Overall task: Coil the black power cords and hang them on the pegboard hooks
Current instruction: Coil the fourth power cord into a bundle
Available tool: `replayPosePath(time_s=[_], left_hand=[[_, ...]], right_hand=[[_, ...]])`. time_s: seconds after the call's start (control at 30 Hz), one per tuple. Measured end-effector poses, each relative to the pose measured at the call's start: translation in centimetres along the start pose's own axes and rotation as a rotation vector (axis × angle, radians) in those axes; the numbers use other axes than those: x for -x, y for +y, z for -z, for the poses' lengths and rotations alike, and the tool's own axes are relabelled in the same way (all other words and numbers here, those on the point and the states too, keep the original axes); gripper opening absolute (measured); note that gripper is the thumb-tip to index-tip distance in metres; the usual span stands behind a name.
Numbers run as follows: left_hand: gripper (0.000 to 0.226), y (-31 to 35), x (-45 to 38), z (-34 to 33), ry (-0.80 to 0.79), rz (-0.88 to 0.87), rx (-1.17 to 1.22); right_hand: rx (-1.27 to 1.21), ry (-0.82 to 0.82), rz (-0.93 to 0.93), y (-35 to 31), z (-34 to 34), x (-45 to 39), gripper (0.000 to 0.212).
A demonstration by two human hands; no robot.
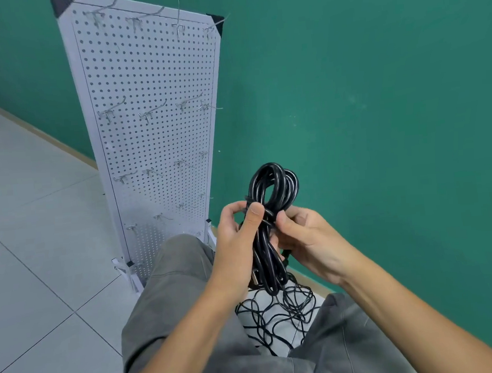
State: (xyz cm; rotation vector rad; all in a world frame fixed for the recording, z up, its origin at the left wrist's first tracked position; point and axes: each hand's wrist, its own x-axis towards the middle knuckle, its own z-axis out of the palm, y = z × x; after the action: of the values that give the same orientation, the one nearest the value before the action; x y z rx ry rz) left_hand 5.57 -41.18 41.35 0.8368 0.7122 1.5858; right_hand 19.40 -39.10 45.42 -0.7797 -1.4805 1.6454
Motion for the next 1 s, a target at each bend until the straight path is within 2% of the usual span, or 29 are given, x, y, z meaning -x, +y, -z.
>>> replayPosePath(time_s=[0.13,0.3,0.4,0.53,0.6,0.77,0.9,1.0], left_hand=[[0.055,0.5,0.0,0.6,0.055,-0.127,-0.328],[0.031,0.1,-0.6,0.8,0.082,-0.270,-0.489],[0.028,0.2,-0.4,0.9,0.103,-0.290,-0.559],[0.031,0.8,-0.8,1.3,0.077,-0.219,-0.576],[0.033,1.3,-1.2,1.7,0.022,-0.151,-0.568],[0.027,1.9,-1.2,2.0,0.023,-0.036,-0.543],[0.030,1.3,-1.2,1.9,0.047,-0.019,-0.563],[0.028,1.6,-0.7,1.2,-0.016,0.018,-0.543]], right_hand=[[0.139,0.187,0.006,0.3,-1.1,0.1,0.020],[0.210,0.313,0.014,0.5,-1.7,0.2,0.019],[0.235,0.345,0.009,-0.2,-2.1,0.4,0.016],[0.427,0.293,-0.015,-0.7,-1.6,0.2,0.021],[0.493,0.251,-0.016,-0.8,-1.2,0.4,0.012],[0.345,0.232,-0.048,-2.3,-0.3,1.9,0.020],[0.552,0.126,0.022,-2.5,-0.4,3.3,0.030],[0.707,0.200,0.105,-1.8,-0.6,3.8,0.018]])
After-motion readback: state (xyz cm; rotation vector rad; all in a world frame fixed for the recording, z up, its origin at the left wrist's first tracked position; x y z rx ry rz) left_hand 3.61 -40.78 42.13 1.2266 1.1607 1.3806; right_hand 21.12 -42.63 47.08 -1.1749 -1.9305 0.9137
